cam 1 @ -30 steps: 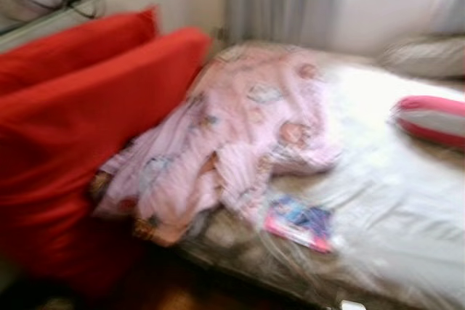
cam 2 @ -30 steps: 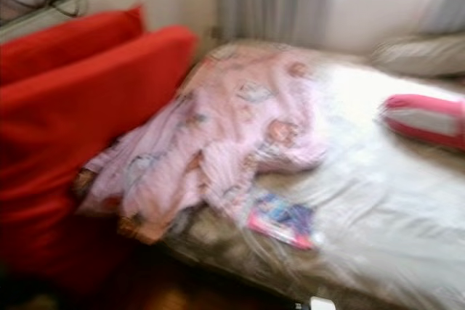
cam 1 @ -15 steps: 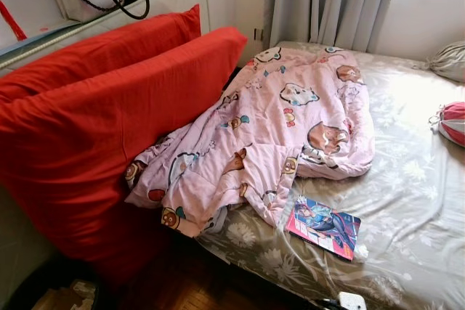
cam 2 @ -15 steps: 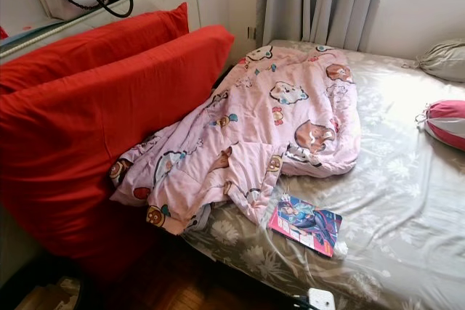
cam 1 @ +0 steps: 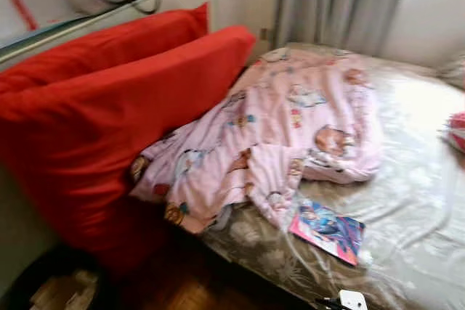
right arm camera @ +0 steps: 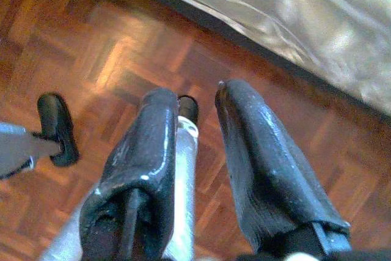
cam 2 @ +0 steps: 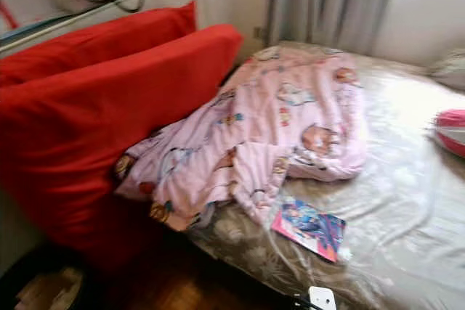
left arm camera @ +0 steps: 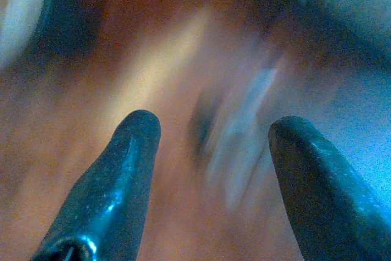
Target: Clean up the room
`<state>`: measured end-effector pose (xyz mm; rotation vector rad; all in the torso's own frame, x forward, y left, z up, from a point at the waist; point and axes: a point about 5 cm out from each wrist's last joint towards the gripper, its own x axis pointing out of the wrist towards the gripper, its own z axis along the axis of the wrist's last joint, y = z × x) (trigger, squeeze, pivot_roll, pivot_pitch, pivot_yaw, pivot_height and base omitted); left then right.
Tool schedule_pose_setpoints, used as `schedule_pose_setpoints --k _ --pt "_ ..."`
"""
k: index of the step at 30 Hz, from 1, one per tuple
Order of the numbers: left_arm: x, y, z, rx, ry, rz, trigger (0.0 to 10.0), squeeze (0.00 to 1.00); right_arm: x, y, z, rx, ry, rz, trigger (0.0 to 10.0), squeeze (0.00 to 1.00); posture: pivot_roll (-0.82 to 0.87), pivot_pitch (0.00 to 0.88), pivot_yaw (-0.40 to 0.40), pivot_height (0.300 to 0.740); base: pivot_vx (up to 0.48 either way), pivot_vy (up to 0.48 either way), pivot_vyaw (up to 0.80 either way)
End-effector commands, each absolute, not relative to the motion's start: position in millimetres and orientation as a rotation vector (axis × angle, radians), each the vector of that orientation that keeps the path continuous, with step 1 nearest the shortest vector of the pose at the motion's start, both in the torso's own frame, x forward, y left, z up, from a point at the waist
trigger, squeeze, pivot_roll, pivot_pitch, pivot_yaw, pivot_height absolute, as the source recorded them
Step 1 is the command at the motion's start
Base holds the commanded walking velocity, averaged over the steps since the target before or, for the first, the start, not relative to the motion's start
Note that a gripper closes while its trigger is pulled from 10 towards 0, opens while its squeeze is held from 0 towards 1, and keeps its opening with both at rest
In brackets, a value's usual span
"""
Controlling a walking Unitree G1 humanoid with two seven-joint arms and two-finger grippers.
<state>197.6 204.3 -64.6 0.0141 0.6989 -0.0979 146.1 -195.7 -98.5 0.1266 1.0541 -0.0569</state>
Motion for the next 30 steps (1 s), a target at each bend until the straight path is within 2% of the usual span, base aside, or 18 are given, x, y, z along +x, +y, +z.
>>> schedule_pose_setpoints --k 1,2,5,9,10,14,17,20,22,26,30 --pt "225 204 -47 0.097 0.608 -0.128 10.0 0.0 145 -194 -99 0.126 1.055 -0.052 10.0 0.0 0.08 0.0 -0.027 0.74 0.0 0.0 0.0" --pt "226 205 -45 0.126 0.596 -0.137 10.0 0.0 145 -194 -99 0.127 1.053 -0.056 10.0 0.0 0.07 0.0 -0.021 0.74 0.0 0.0 0.0" --pt "229 200 -42 0.064 0.541 -0.119 10.0 0.0 144 -194 -99 0.134 1.052 -0.067 10.0 0.0 0.07 0.0 -0.025 0.74 0.0 0.0 0.0" --pt "246 199 -27 0.047 0.443 -0.118 10.0 0.0 142 -194 -100 0.127 1.061 -0.061 10.0 0.0 0.08 0.0 -0.026 0.74 0.0 0.0 0.0" --pt "257 197 -15 0.054 0.369 -0.146 10.0 0.0 143 -194 -100 0.133 1.058 -0.065 10.0 0.0 0.08 0.0 -0.022 0.74 0.0 0.0 0.0" --pt "266 192 -5 0.026 0.3 -0.174 10.0 0.0 146 -196 -98 0.146 1.033 -0.099 10.0 0.0 0.08 0.0 -0.014 0.74 0.0 0.0 0.0" --pt "266 194 -5 -0.001 0.306 -0.155 10.0 0.0 150 -200 -96 0.182 1.0 -0.142 10.0 0.0 0.07 0.0 -0.004 0.74 0.0 0.0 0.0" --pt "264 195 1 -0.017 0.234 -0.133 10.0 0.0 153 -207 -93 0.194 0.967 -0.164 10.0 0.0 0.06 0.0 -0.004 0.74 0.0 0.0 0.0" --pt "266 193 16 -0.02 0.113 -0.143 10.0 0.0 150 -219 -92 0.191 0.957 -0.173 10.0 0.0 0.07 0.0 -0.007 0.74 0.0 0.0 0.0" --pt "267 193 26 -0.014 0.041 -0.13 10.0 0.0 147 -223 -92 0.189 0.958 -0.177 10.0 0.0 0.07 0.0 -0.007 0.74 0.0 0.0 0.0" --pt "252 195 33 0.008 0.002 -0.129 10.0 0.0 148 -231 -89 0.197 0.929 -0.203 10.0 0.0 0.06 0.0 0.009 0.74 0.0 0.0 0.0"
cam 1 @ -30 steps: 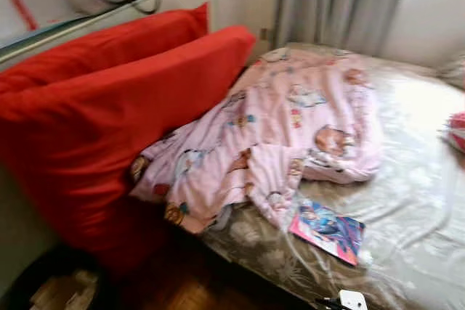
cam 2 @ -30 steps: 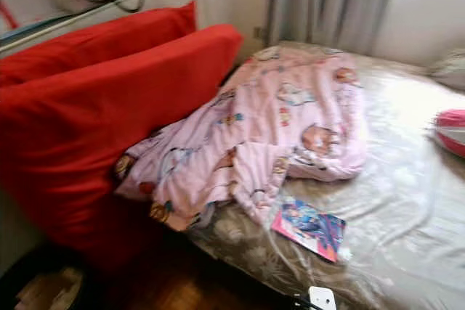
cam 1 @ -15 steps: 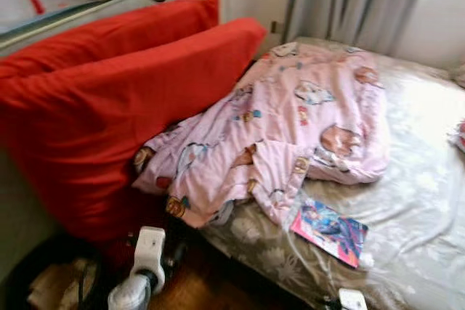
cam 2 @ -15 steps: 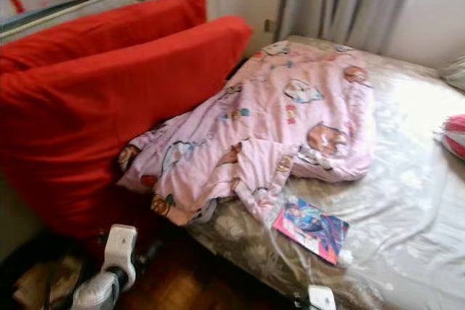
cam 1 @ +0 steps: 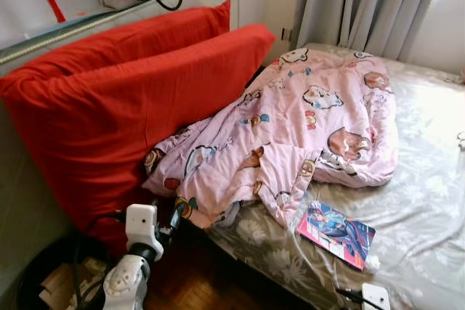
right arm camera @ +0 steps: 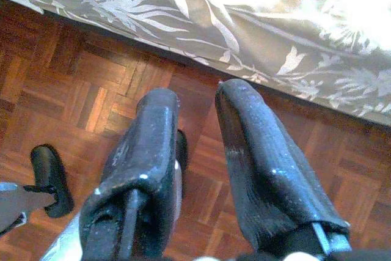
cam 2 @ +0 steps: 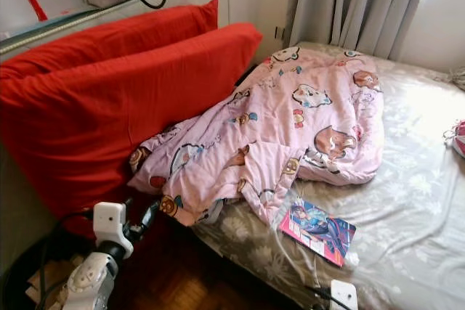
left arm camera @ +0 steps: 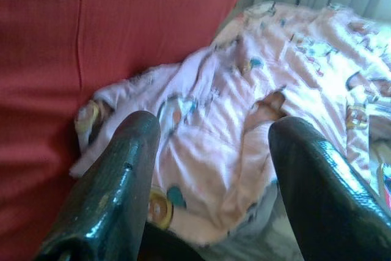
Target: Clean up the room
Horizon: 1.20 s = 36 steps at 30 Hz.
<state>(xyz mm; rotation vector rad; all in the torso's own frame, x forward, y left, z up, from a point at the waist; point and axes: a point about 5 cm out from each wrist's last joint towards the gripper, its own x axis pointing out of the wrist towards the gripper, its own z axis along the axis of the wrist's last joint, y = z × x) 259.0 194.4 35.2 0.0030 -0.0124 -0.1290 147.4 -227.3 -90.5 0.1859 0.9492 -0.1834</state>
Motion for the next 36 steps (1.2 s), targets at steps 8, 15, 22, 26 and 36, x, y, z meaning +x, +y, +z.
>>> schedule_pose_setpoints --k 8,15,22,26,36 --pt "231 207 14 -0.017 0.11 -0.081 10.0 0.0 153 -233 -86 0.2 0.895 -0.191 10.0 0.0 0.09 0.0 -0.006 0.74 0.0 0.0 0.0" --pt "203 218 -54 -0.028 0.634 -0.034 10.0 0.0 156 -226 -87 0.195 0.91 -0.171 10.0 0.0 0.08 0.0 -0.004 0.74 0.0 0.0 0.0" --pt "172 224 -78 -0.042 0.865 0.054 10.0 0.0 149 -221 -92 0.19 0.959 -0.166 10.0 0.0 0.05 0.0 -0.002 0.74 0.0 0.0 0.0" --pt "174 223 -78 -0.073 0.862 0.08 10.0 0.0 147 -222 -92 0.205 0.954 -0.18 10.0 0.0 0.05 0.0 0.0 0.74 0.0 0.0 0.0" --pt "163 224 -84 -0.102 0.897 0.108 10.0 0.0 141 -228 -93 0.188 0.978 -0.174 10.0 0.0 0.06 0.0 -0.006 0.74 0.0 0.0 0.0"
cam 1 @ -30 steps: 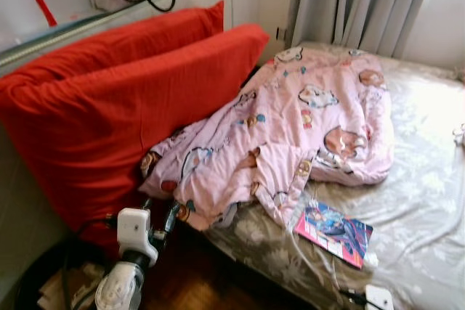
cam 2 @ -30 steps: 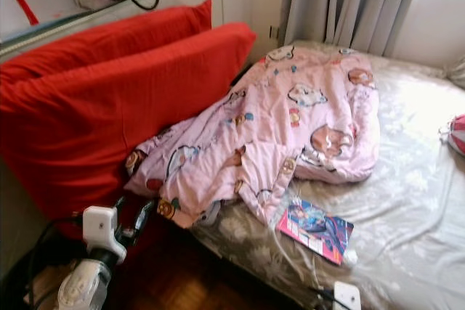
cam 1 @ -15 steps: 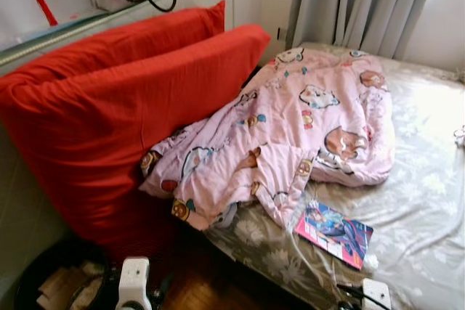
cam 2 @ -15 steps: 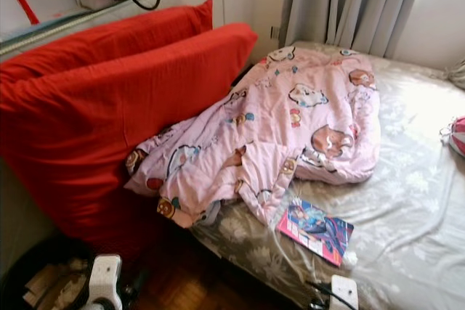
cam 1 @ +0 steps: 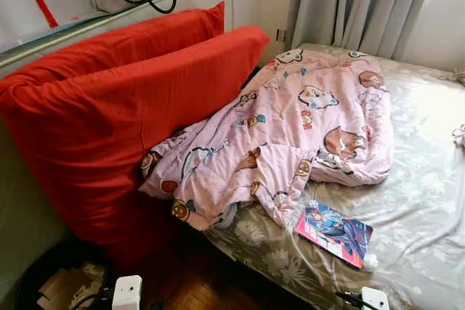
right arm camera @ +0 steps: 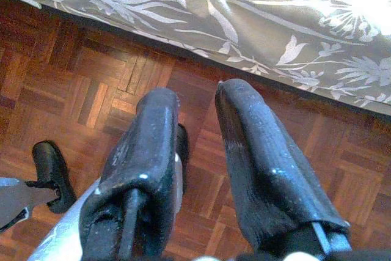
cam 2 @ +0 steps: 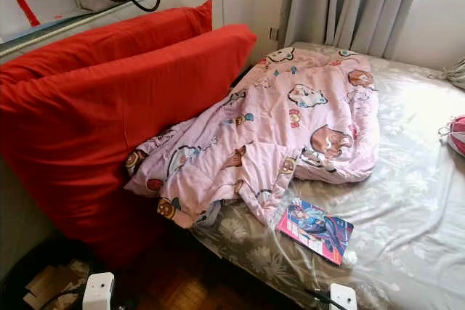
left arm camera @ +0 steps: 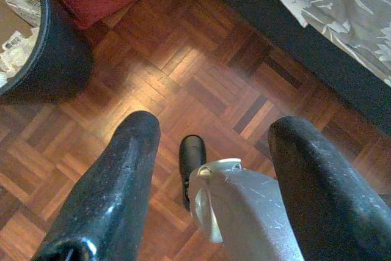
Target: Clean up the room
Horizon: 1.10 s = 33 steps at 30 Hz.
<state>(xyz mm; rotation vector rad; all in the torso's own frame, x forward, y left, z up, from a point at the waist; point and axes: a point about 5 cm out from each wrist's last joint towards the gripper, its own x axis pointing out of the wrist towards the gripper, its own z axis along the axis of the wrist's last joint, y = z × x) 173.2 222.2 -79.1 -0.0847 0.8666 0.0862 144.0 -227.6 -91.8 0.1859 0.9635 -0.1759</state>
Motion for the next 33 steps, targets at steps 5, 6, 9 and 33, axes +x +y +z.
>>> schedule_pose_setpoints --k 5,6,9,33 --pt "154 226 -87 -0.099 0.933 0.112 10.0 0.0 139 -228 -94 0.205 0.982 -0.197 10.0 0.0 0.05 0.0 -0.002 0.74 0.0 0.0 0.0" --pt "152 227 -88 -0.097 0.942 0.113 10.0 0.0 138 -229 -94 0.214 0.981 -0.207 10.0 0.0 0.05 0.0 -0.002 0.74 0.0 0.0 0.0" --pt "150 228 -89 -0.1 0.949 0.117 10.0 0.0 137 -230 -94 0.21 0.987 -0.205 10.0 0.0 0.05 0.0 -0.003 0.74 0.0 0.0 0.0" --pt "138 249 -88 -0.12 0.974 0.178 10.0 0.0 143 -234 -91 0.233 0.97 -0.232 10.0 0.0 0.06 0.0 -0.01 0.74 0.125 0.0 -0.22"
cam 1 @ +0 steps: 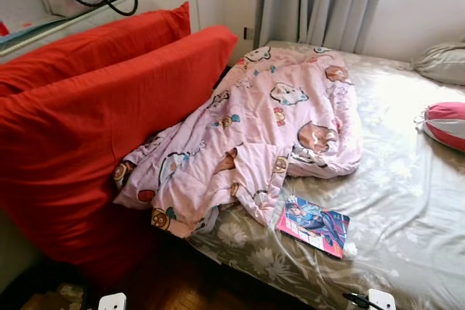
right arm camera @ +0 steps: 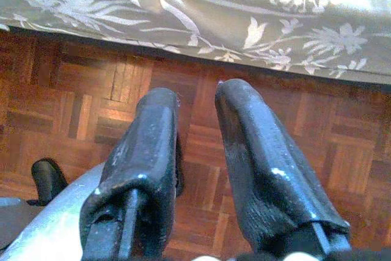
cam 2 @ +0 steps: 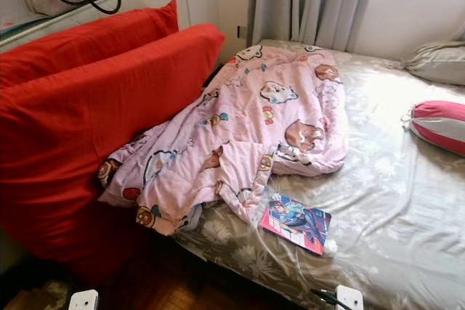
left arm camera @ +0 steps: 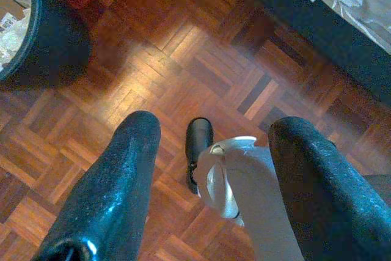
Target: Clean up the room
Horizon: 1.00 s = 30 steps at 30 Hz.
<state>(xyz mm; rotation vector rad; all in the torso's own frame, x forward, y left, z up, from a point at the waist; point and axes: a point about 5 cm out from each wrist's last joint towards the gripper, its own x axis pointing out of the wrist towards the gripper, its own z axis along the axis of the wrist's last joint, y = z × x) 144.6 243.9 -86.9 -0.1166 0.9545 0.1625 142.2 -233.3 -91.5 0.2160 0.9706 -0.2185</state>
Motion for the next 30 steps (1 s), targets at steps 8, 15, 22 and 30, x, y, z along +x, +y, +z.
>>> schedule_pose_setpoints --k 8,15,22,30 --pt "134.0 251.0 -88.9 -0.13 0.979 0.186 10.0 0.0 143.7 -235.8 -90.4 0.222 0.965 -0.234 10.0 0.0 0.06 0.0 -0.01 0.74 0.299 0.0 -0.36" --pt "130.5 252.6 -89.5 -0.135 0.983 0.198 10.0 0.0 144.3 -236.7 -89.9 0.221 0.959 -0.232 10.0 0.0 0.06 0.0 -0.013 0.74 0.299 0.0 0.0" --pt "130.4 251.4 -90.0 -0.128 0.987 0.194 10.0 0.0 144.3 -236.5 -89.9 0.223 0.958 -0.232 10.0 0.0 0.06 0.0 -0.013 0.74 0.207 0.0 0.0" --pt "138.4 247.3 -88.1 -0.146 0.951 0.194 10.0 0.0 144.3 -236.6 -89.8 0.221 0.957 -0.229 10.0 0.0 0.06 0.0 -0.011 0.74 0.0 0.0 0.0"
